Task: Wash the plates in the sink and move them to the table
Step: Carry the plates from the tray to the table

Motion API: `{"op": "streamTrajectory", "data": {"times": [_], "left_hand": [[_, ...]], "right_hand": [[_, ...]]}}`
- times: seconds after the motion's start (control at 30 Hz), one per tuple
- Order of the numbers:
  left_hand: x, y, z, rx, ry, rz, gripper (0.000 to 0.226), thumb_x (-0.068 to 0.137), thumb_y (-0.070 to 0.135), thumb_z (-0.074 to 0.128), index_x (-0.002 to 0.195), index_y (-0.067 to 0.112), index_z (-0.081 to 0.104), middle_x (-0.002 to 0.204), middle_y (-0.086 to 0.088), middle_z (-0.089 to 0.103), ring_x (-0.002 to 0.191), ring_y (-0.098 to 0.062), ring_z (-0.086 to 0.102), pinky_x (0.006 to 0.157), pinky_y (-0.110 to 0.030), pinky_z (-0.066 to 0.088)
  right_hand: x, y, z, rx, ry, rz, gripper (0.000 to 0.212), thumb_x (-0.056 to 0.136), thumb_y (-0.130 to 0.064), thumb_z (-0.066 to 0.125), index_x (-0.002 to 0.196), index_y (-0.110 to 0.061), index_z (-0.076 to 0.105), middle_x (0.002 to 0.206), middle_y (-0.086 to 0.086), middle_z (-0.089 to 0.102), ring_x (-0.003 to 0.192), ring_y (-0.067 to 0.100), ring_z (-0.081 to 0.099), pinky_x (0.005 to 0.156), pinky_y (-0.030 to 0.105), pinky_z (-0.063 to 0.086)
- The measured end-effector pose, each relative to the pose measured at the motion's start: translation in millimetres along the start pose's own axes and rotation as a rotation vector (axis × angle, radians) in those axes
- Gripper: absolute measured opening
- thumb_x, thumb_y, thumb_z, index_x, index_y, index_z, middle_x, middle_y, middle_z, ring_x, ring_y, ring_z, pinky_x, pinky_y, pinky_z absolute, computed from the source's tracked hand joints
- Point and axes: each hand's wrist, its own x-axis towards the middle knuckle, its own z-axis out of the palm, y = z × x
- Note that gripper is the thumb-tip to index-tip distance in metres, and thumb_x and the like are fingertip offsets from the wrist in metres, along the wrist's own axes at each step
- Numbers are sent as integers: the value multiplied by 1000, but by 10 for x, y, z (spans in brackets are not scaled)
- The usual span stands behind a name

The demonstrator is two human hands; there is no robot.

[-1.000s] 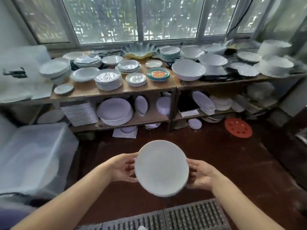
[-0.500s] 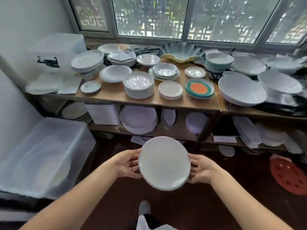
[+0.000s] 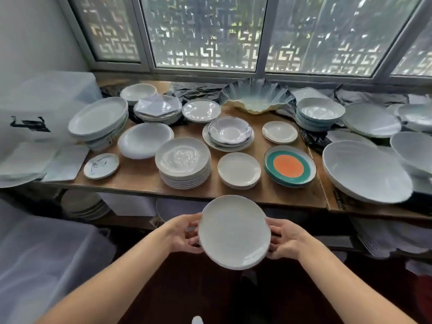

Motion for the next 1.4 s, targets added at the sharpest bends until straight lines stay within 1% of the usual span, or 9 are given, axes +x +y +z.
{"op": "streamTrajectory", "data": {"times": [0.13,0.27,0.4,0.6,0.7,0.87,1.0,1.13,1.4], "left_hand": [[373,551,432,-62,23,3,50,84,23,83,124,1,63,127,-13,59,112,-29,61,77,-66,58],[712,1052,852,-113,78,9,46,88,21,79,123,0,59,124,-19,59,111,-31,61,93,-65,54],[1162,1407,1046,-209,122,-33,37,85,18,81,116,2,67,118,-17,67,107,-35,67,84,-61,58],[1902,1706,1040,-205,139,-37,24,81,24,83,94,10,68,77,-7,70,77,-15,67,85,-40,54],[2050,1874,1101,-165,171,-17,15,94,23,74,93,9,67,88,-6,64,86,-23,65,85,-43,56],[2276,2130,1235,-28,291,78,15,99,20,66,102,5,63,88,-7,66,80,-24,65,57,-35,59],[2403,2210,1290,103,369,109,26,98,18,63,119,1,62,98,-12,70,85,-25,66,65,-33,52],[2487,2281,1296,136,348,90,37,98,22,61,130,3,60,116,-12,69,105,-26,65,98,-36,50],[2468,2536,1417,120,289,130,31,94,21,59,121,6,64,117,-16,72,93,-23,68,66,-29,49]], "right_hand": [[338,-829,83,-13,13,3,47,78,-17,83,120,-6,65,125,13,66,115,32,62,105,54,44],[629,-1566,169,-43,23,23,43,83,-16,81,120,-5,64,127,16,63,121,31,60,108,53,43],[967,-2080,306,-72,70,23,37,88,-16,79,117,0,62,115,15,67,112,29,65,104,50,50],[1445,-2441,461,-95,145,95,32,89,-15,75,114,1,65,102,15,74,95,35,71,73,59,60],[1537,-2610,578,-53,157,133,11,94,-12,68,96,-1,65,85,11,67,77,30,65,43,43,55],[1898,-2811,636,-188,196,-2,28,95,-11,67,120,-1,66,90,11,71,87,27,66,91,42,58],[2010,-2916,692,-279,267,-15,19,99,-17,64,112,-3,64,96,11,70,89,27,67,78,39,58],[2108,-3011,702,-338,312,-39,17,101,-18,61,108,-3,63,98,11,66,90,26,65,83,39,58],[2243,-3058,771,-487,331,-85,13,102,-9,53,99,-2,63,96,13,69,90,27,65,80,39,54]]}}
